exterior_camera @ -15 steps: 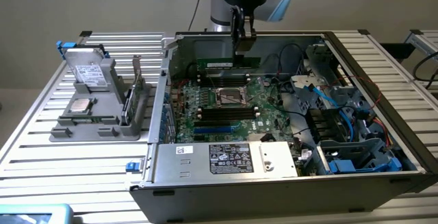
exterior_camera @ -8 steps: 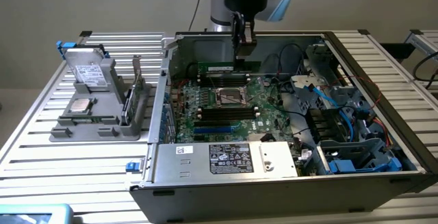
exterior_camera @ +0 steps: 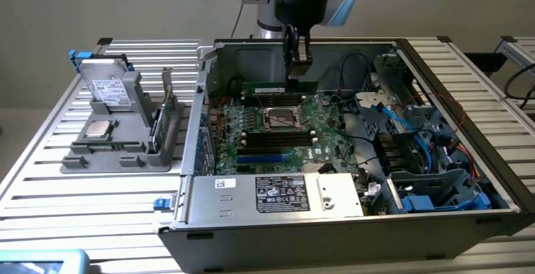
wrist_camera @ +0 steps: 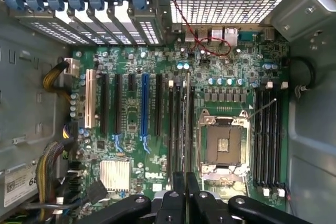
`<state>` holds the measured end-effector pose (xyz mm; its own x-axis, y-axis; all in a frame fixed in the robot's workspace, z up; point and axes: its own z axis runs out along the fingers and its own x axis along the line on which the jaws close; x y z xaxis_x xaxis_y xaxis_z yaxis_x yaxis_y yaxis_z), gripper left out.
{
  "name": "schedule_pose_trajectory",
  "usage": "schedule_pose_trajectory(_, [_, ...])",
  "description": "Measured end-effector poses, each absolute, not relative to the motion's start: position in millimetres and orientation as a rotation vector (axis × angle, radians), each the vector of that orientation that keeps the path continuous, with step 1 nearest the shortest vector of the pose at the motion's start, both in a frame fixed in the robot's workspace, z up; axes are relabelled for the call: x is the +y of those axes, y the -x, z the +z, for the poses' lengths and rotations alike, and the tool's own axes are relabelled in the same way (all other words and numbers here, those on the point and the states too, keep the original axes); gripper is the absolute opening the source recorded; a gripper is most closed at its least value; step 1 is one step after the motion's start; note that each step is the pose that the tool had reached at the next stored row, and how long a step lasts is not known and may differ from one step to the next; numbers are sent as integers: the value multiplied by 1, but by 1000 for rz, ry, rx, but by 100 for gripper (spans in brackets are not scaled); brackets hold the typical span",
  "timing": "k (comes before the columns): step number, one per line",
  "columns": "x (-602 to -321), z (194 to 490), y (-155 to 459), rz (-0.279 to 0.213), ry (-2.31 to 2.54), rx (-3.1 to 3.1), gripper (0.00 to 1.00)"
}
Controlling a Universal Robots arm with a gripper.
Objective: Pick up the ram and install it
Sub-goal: 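Insert the ram into the slot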
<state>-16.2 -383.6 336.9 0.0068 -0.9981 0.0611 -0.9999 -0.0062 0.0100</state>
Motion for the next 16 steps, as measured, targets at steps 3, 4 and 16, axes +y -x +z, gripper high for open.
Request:
schedule_pose_trajectory(3, [-383,331,16,57,-2192,-2178,13])
schedule_pose_trajectory(4, [-382,330,16,57,-2192,-2178,13])
schedule_pose_trajectory(16, [-375,307,17,87,-2178,-2164,13])
